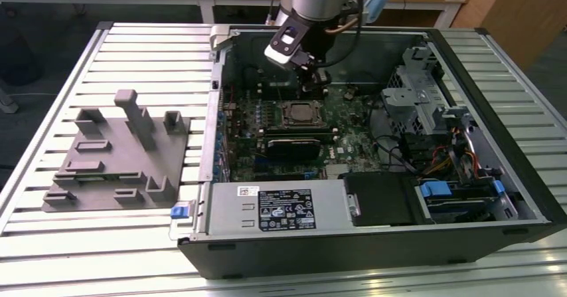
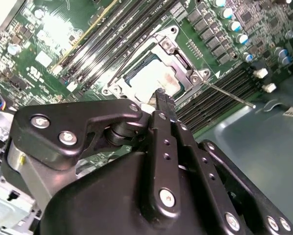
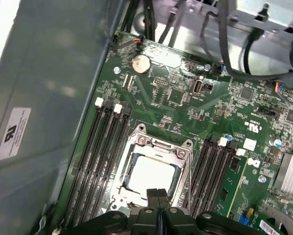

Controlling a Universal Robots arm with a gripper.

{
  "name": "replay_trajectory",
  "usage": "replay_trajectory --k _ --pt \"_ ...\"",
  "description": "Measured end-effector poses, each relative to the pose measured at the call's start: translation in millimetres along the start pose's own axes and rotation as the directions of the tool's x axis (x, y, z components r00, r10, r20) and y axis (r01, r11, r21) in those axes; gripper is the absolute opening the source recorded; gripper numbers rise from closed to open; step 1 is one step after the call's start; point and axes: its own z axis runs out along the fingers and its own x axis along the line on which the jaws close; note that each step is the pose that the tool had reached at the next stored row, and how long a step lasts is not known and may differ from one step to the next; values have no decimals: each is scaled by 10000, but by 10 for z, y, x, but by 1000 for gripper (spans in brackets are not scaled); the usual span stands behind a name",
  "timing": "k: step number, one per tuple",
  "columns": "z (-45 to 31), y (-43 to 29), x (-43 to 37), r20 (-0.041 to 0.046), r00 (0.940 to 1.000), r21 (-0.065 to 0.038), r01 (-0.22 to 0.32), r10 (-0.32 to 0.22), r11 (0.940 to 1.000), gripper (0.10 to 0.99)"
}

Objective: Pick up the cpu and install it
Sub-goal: 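Install the first cpu locking lever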

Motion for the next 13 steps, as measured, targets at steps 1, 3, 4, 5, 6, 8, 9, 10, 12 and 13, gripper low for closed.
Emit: replay_trajectory --k 1,3,4,5,6,8,9,10,12,13 --pt "0 -1 0 0 9999 0 117 -117 9999 106" --pt "1 -1 0 1 9993 1 368 -368 9993 106" --pt "1 -1 0 0 9987 1 519 -519 9987 106" --pt "2 -2 0 0 9977 1 676 -676 9977 106" --pt "3 -2 0 1 9964 1 850 -850 9964 106" --pt "4 -2 0 0 9927 2 1205 -1205 9927 106" --pt "4 -2 0 1 9904 2 1384 -1384 9904 106" --pt "4 -2 0 1 9880 3 1547 -1547 9880 106" --pt "4 -2 0 1 9824 3 1867 -1867 9824 106" --pt "4 -2 0 1 9792 2 2028 -2028 9792 106"
